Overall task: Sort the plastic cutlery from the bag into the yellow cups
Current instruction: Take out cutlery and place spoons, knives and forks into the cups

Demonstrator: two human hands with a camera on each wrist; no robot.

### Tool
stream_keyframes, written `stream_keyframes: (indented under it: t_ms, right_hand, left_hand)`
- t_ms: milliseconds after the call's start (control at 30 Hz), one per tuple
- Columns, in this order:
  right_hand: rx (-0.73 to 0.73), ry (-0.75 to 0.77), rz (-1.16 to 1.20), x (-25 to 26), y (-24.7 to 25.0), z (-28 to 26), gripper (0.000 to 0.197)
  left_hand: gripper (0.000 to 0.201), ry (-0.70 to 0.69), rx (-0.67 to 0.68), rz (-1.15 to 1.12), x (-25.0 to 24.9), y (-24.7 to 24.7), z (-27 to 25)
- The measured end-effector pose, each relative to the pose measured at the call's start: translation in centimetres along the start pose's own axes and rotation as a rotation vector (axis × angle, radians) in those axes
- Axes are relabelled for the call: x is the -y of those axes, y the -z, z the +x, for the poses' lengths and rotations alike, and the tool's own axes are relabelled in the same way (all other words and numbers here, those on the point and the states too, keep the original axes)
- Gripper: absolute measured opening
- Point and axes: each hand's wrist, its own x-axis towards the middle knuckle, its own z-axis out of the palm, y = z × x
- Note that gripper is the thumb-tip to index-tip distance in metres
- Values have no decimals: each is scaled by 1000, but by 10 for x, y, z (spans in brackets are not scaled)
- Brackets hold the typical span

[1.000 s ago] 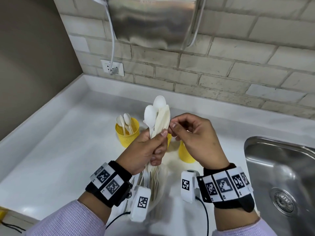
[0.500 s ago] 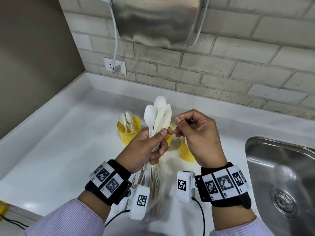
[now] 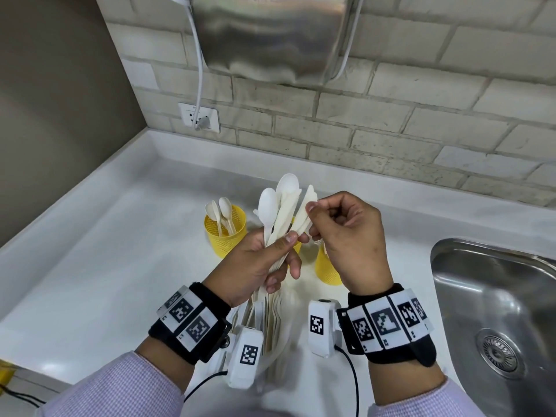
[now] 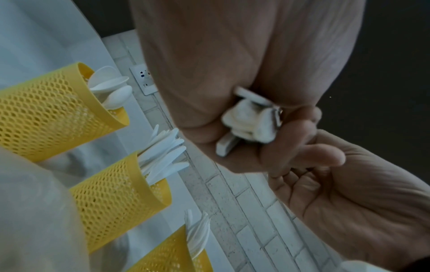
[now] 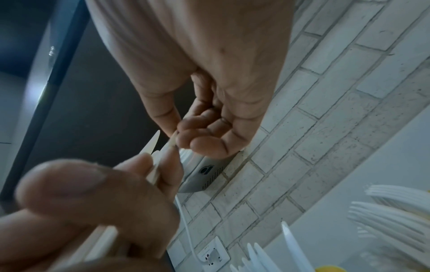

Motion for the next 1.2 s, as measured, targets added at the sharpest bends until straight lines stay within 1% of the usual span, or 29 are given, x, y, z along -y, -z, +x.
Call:
stream_keyframes:
  t_ms: [67,133,200,400,500,567,667,733,833,900,967,1000,1067,1133,1200]
  right_hand:
    - [60,-34,33,0,0,-1,9]
    - [144,-59,8,-1,1,-2,7]
    - [144,-45,-39,-1,1,-3,8]
    - [-85,-12,45,4,4,-1,20]
    - [-163,-17,102,2,7,3,19]
    - [-204,-29,157,1,8,4,18]
    - [-270,-67,316,4,8,4,17]
    - [-296,-92,428,8,10,4,15]
    - [-342,-85,556,13,20,7,12]
    - [-418,-50,552,12,30,10,12]
    - [-481,-15,496,11,38,11,13]
    - [-477,-8,465,11,40,11,14]
    - [-401,-13,399,11,38,8,13]
    - [-283,-9,294,9,32,3,12]
    - [-146,28,150,10,27,-4,11]
  left_hand:
    - [24,-5,10,0,0,0,0]
    - [25,-9,19,4,0,-1,0]
    - [25,-7,20,8,-1,-3,0]
    - [29,4,-25,50,-3,-4,2]
    - [37,13,-48,79,-3,-3,2]
    - [38,24,-44,87,-4,-4,2]
    - [23,29,-24,79,-4,-7,3]
    - [20,29,-21,73,-3,-8,3]
    - [21,21,-27,74,0,-7,2]
    - [24,16,-31,67,1,-6,1]
    - [28,21,-37,65,1,-6,1]
    - [28,24,-35,66,1,-6,2]
    - [28,35,-29,76,1,-9,2]
    - [27,52,-23,91,1,-12,2]
    - [24,65,-15,117,0,-14,2]
